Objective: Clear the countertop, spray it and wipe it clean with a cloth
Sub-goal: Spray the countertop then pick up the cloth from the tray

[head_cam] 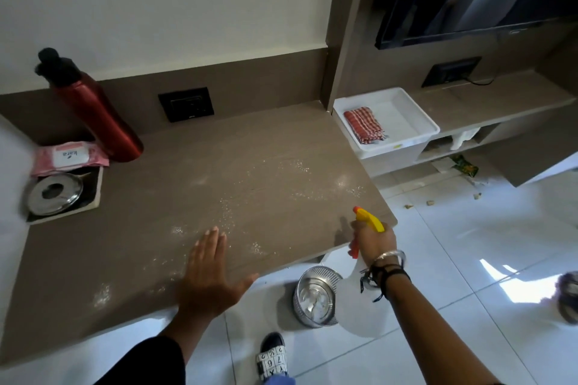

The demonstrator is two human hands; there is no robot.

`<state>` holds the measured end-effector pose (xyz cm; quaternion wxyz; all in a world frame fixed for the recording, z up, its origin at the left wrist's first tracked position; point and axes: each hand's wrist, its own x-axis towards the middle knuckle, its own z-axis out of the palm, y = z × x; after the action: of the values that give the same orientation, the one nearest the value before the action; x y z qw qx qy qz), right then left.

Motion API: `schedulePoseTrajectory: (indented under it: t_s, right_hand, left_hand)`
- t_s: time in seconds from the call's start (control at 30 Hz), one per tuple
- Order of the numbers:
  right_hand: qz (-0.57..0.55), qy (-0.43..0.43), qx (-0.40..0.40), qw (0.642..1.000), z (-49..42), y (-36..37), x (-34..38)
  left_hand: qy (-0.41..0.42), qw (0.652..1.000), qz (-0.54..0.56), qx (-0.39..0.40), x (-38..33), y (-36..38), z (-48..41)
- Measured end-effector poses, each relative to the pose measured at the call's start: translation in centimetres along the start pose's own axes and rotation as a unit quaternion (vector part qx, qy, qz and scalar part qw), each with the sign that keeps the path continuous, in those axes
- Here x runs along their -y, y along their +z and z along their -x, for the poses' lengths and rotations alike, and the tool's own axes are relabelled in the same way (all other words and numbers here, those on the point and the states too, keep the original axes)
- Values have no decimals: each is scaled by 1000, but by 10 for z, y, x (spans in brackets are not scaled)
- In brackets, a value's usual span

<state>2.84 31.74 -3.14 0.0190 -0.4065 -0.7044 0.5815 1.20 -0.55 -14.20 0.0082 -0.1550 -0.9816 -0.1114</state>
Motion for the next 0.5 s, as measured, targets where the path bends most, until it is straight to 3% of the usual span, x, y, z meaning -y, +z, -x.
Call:
schedulePoseTrajectory:
  t_s: [0.23, 0.4, 0.5]
  right_hand:
    - [38, -45, 89, 994, -2, 73, 47]
    - [98, -21, 80, 992, -14, 105, 68]
    - [114, -10, 130, 985, -3, 117, 72]
  left_hand:
    - [-35, 999, 16, 33, -2, -10, -1]
    - [7, 999, 39, 19, 2, -8, 1]
    - [-10, 998, 26, 50, 2, -13, -1]
